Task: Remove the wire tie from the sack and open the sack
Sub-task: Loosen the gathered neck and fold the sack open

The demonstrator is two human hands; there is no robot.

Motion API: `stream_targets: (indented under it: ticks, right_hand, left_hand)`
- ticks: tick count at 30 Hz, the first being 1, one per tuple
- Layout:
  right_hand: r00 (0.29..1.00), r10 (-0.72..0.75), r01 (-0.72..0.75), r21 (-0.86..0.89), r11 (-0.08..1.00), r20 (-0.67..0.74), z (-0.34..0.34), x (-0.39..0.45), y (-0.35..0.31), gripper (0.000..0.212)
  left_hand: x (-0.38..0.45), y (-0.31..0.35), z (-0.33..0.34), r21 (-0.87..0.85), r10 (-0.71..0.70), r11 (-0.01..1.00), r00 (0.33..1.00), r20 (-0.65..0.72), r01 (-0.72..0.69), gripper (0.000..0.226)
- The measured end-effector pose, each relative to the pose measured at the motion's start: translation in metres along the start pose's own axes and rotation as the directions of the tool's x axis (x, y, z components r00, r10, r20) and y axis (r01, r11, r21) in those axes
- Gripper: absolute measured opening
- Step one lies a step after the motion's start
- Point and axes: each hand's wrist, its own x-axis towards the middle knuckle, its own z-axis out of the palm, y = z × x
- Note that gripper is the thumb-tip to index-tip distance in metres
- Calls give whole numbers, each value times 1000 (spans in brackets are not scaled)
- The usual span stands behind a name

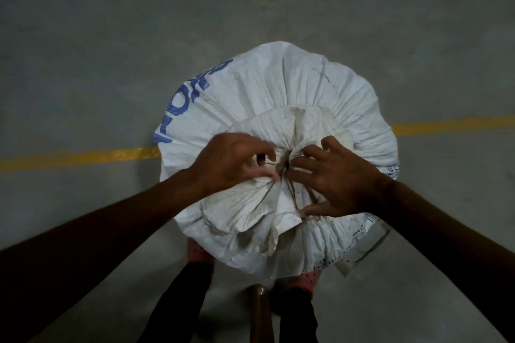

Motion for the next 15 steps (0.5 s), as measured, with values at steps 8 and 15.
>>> stream_targets:
  ticks: [8, 15]
  right_hand:
    - [989, 16, 2, -119, 993, 146, 7, -10, 17, 94]
    - [993, 16, -9, -59, 998, 121, 16, -24, 26, 68]
  left_hand:
    - [-20, 25, 30, -103, -335, 918, 889, 313, 382, 57]
    - [-9, 42, 53, 208, -598, 799, 779, 185, 564, 78]
